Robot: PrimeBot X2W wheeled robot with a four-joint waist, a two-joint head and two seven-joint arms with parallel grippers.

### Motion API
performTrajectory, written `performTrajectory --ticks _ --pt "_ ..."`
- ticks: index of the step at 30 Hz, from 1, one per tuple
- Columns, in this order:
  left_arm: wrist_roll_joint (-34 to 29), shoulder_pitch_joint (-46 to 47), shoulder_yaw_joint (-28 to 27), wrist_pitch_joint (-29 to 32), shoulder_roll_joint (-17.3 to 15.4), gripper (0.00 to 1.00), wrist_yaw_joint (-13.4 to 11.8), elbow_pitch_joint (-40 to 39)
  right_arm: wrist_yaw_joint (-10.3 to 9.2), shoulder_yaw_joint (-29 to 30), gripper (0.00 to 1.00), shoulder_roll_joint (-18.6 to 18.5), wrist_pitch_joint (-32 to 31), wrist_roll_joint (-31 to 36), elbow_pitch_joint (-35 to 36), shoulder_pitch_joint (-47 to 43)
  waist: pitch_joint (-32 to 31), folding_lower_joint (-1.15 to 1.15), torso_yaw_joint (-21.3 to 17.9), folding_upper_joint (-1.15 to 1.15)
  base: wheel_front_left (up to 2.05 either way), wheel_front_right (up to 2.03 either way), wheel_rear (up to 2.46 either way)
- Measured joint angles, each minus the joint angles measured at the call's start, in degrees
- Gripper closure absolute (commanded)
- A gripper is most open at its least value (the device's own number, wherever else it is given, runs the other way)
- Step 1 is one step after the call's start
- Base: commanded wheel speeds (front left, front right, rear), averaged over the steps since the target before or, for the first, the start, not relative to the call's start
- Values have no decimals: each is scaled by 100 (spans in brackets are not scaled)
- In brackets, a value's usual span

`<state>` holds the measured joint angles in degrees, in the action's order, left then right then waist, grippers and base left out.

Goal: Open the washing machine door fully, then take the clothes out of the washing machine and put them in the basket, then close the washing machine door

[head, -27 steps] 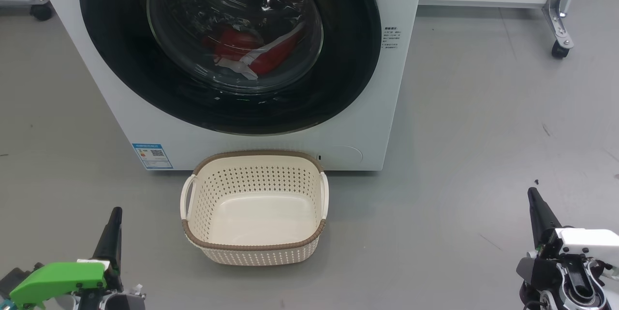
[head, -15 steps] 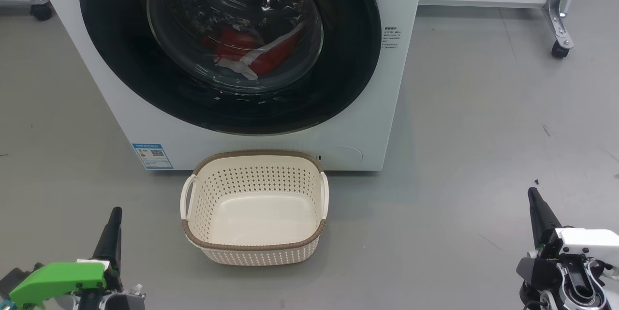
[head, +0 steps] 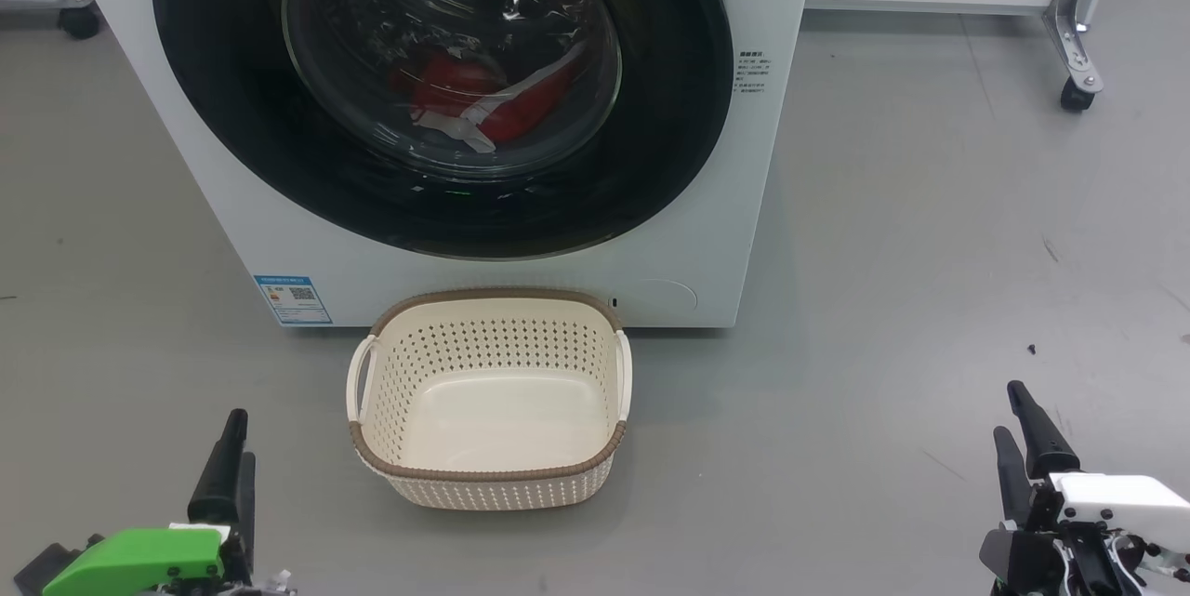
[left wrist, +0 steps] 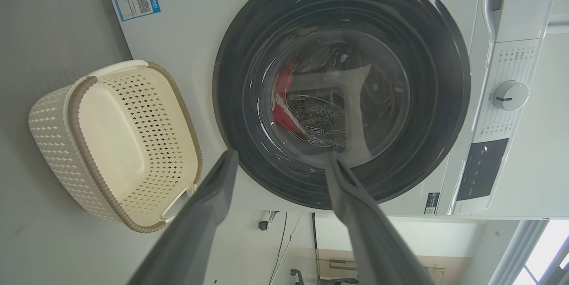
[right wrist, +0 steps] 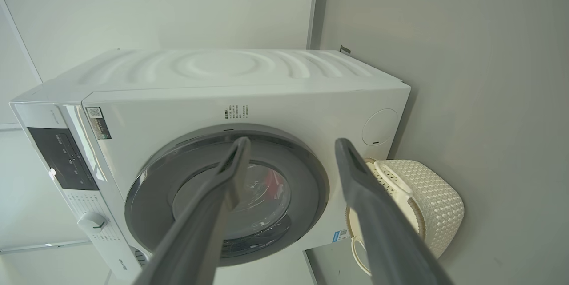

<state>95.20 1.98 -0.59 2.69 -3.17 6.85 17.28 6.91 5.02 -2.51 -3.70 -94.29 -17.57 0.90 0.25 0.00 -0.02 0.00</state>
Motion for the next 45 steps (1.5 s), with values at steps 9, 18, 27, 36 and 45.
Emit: performTrajectory --ticks 9,18,27,36,45 --pt "-52 5 26 -125 2 0 0 -92 0 -27 0 -1 107 79 36 11 11 0 -1 0 0 0 0" --pt "-120 14 76 -268 5 0 0 -153 1 -87 0 -5 235 240 69 42 21 0 1 0 0 0 0" --pt "-708 38 308 -439 -109 0 0 -288 1 -349 0 -267 456 901 99 102 33 0 7 0 0 0 0" --pt "-1852 64 635 -659 -391 0 1 -296 1 -753 0 -634 724 2163 79 231 39 0 13 0 0 0 0" --pt "-3021 160 931 -832 -601 0 -116 -299 -191 -1126 0 -789 877 3264 19 306 29 0 26 0 0 0 0"
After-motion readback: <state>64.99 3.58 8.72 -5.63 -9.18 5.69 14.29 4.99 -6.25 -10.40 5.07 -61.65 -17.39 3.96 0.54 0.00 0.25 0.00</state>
